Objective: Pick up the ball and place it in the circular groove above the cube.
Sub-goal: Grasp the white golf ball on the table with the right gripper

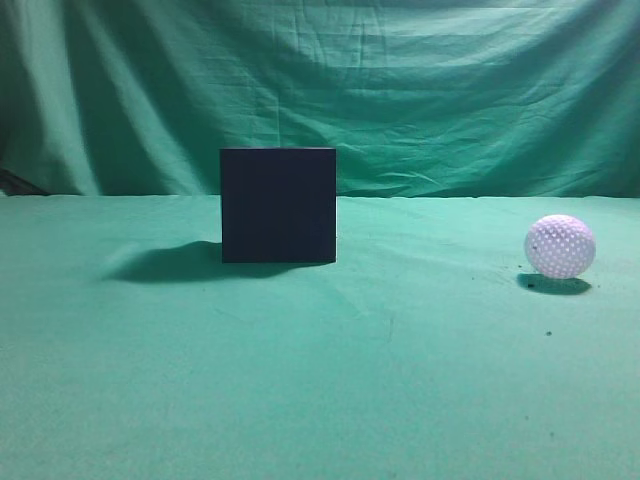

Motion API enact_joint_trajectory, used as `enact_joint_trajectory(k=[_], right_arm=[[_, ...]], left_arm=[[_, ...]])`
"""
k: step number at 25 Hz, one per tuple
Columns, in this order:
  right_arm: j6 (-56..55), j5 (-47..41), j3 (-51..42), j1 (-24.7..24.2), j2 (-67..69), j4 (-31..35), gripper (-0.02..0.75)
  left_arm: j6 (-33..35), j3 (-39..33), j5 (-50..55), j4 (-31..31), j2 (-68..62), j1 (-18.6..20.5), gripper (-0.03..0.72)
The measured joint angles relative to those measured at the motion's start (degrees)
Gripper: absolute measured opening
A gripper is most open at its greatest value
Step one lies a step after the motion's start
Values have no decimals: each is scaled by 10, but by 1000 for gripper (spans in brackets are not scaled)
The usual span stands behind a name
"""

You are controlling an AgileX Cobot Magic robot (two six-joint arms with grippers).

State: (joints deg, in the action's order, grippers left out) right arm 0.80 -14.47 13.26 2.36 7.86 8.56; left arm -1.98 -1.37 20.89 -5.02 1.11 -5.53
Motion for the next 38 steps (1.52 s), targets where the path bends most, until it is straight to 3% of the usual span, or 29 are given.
enact_joint_trajectory(k=[4,8,10,11,14,21,26,27,28,34,36,38], right_arm=[[13,-119,94,0,115,17,49],[45,-163,124,5,198,48,49],[108,-192,144,25,234,73,49],[141,-209,155,41,257,85,0],[195,-279,197,93,336,103,0],[185,-315,283,208,537,64,0],[150,-315,351,235,668,4,0],[150,-315,364,236,688,0,49],[150,-315,374,236,712,-5,49],[142,-294,402,237,819,-29,511],[131,-275,405,237,842,-32,594],[126,-254,405,237,861,-35,595]], left_arm=[[0,0,0,0,0,0,0],[0,0,0,0,0,0,0],[0,0,0,0,0,0,0],[0,0,0,0,0,0,0],[0,0,0,0,0,0,0],[0,0,0,0,0,0,0],[0,0,0,0,0,0,0],[0,0,0,0,0,0,0],[0,0,0,0,0,0,0],[0,0,0,0,0,0,0],[0,0,0,0,0,0,0],[0,0,0,0,0,0,0]])
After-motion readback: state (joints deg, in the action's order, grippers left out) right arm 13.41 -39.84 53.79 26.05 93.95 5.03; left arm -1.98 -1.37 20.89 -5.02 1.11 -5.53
